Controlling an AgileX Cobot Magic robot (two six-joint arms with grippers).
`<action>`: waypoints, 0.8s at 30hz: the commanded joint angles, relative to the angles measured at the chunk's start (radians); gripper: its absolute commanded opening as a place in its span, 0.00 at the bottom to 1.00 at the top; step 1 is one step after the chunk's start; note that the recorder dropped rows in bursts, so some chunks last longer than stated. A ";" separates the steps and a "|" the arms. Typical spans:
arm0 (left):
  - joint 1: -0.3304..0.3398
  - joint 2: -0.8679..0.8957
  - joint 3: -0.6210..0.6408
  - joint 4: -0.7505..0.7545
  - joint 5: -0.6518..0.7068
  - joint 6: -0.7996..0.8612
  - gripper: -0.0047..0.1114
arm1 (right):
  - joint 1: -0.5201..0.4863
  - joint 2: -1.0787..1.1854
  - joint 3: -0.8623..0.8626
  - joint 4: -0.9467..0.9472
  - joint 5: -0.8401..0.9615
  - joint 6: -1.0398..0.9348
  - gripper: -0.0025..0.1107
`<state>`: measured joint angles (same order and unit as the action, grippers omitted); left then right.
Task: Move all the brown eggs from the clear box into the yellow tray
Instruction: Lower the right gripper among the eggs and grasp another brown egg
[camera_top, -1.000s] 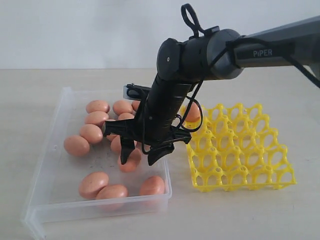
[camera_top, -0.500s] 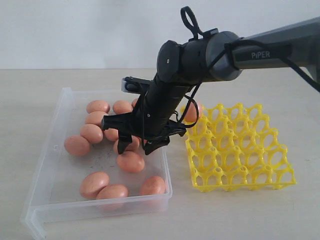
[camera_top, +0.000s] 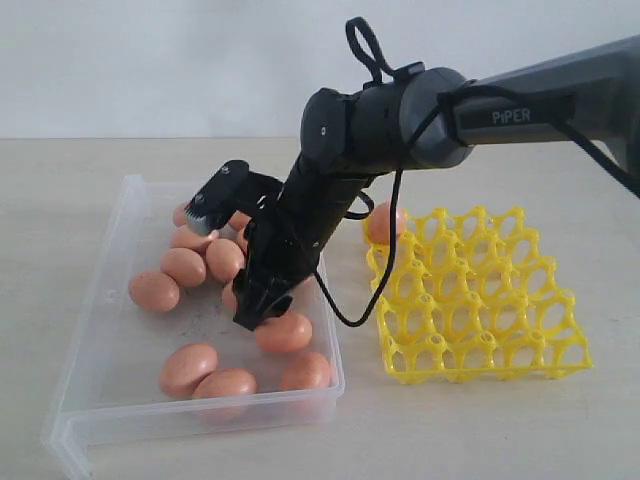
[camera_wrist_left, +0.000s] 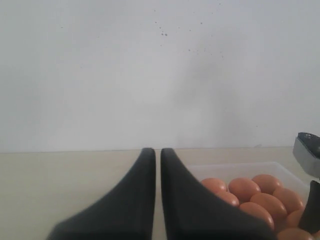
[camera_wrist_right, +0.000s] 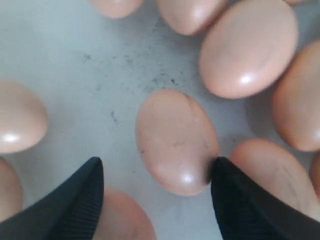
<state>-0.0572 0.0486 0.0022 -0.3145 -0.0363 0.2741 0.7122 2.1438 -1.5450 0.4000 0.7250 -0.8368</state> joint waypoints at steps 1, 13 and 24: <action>-0.003 0.004 -0.002 -0.005 -0.016 0.005 0.07 | 0.035 -0.006 -0.003 -0.084 -0.008 -0.234 0.51; -0.003 0.004 -0.002 -0.005 -0.016 0.005 0.07 | 0.129 -0.006 -0.003 -0.192 -0.095 -0.347 0.51; -0.003 0.004 -0.002 -0.005 -0.016 0.005 0.07 | 0.134 -0.006 -0.003 -0.219 -0.182 0.028 0.51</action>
<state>-0.0572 0.0486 0.0022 -0.3145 -0.0363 0.2741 0.8481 2.1438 -1.5450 0.1738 0.5676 -0.9067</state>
